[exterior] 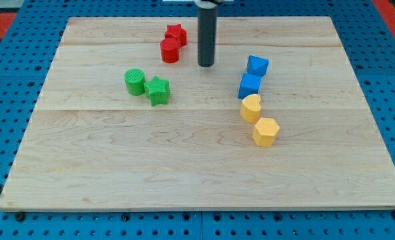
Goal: Separate the green star from the green circle
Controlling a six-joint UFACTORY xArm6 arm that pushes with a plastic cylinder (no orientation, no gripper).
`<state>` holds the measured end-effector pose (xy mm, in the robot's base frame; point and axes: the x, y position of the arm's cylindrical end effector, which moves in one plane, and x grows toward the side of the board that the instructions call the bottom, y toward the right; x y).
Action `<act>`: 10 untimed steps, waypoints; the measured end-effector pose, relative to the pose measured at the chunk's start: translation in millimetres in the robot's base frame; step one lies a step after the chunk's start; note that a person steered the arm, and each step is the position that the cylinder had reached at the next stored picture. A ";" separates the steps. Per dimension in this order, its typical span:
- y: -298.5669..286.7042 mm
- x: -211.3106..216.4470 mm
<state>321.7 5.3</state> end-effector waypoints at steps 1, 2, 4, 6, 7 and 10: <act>0.4 -16.2; 0.9 -15.1; -11.7 -3.8; -15.2 35.8; -15.2 94.1; -106.2 83.5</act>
<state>405.2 -100.9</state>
